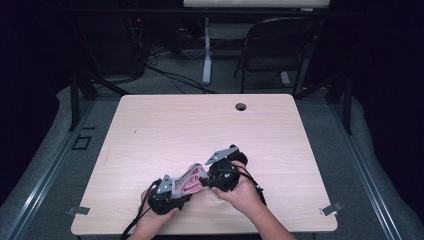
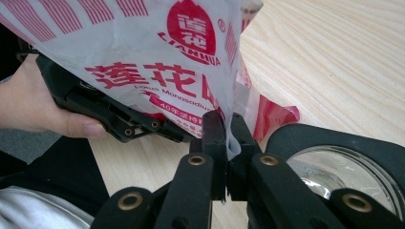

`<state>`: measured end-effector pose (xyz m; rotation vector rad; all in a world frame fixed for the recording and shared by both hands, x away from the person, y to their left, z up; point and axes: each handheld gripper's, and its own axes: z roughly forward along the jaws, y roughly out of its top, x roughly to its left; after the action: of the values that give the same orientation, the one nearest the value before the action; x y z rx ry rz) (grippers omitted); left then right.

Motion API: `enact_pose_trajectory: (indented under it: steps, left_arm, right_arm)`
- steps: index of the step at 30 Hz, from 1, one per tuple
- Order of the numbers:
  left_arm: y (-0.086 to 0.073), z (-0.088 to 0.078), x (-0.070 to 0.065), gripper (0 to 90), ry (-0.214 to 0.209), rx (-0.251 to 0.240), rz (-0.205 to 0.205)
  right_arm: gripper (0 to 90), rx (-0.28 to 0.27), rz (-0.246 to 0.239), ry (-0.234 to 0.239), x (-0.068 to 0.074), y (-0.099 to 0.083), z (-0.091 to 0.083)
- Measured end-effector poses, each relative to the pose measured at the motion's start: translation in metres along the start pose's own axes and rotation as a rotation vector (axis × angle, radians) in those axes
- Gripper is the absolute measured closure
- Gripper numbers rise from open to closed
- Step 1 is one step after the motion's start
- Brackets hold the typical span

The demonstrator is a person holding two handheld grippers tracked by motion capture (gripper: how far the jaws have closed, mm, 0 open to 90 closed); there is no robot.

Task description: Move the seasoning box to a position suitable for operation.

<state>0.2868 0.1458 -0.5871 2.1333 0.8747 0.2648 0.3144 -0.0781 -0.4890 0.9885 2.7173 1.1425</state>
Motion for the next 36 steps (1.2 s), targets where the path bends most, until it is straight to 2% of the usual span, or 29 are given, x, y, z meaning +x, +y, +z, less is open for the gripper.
enact_pose_trajectory:
  steps: [14, 19, 20, 24, 25, 32, 36]
  left_arm:
    - [0.002, -0.001, -0.001, 56.7, 0.004, 0.004, 0.009]
    - [0.006, -0.007, -0.002, 57.0, 0.037, -0.002, 0.044]
    - [0.008, -0.010, -0.004, 57.0, 0.054, -0.003, 0.062]
    - [0.010, -0.014, -0.004, 57.2, 0.066, -0.008, 0.078]
    - [0.011, -0.017, -0.004, 57.3, 0.072, -0.011, 0.082]
    - [0.013, -0.018, -0.004, 57.6, 0.096, -0.005, 0.107]
    - [0.014, -0.019, -0.004, 57.8, 0.111, -0.006, 0.109]
  right_arm:
    - [89.4, 0.001, -0.003, -0.004, -0.001, 0.000, -0.002]
    - [89.3, -0.019, 0.008, 0.007, -0.001, 0.000, -0.005]
    - [89.1, -0.025, 0.007, 0.012, 0.000, 0.001, -0.007]
    - [88.0, -0.039, 0.000, 0.016, 0.002, 0.002, -0.011]
    - [87.2, -0.053, 0.003, 0.019, 0.003, 0.002, -0.011]
    - [79.9, -0.056, 0.009, 0.030, 0.002, 0.003, -0.014]
    - [74.2, -0.066, 0.013, 0.027, 0.001, 0.004, -0.019]
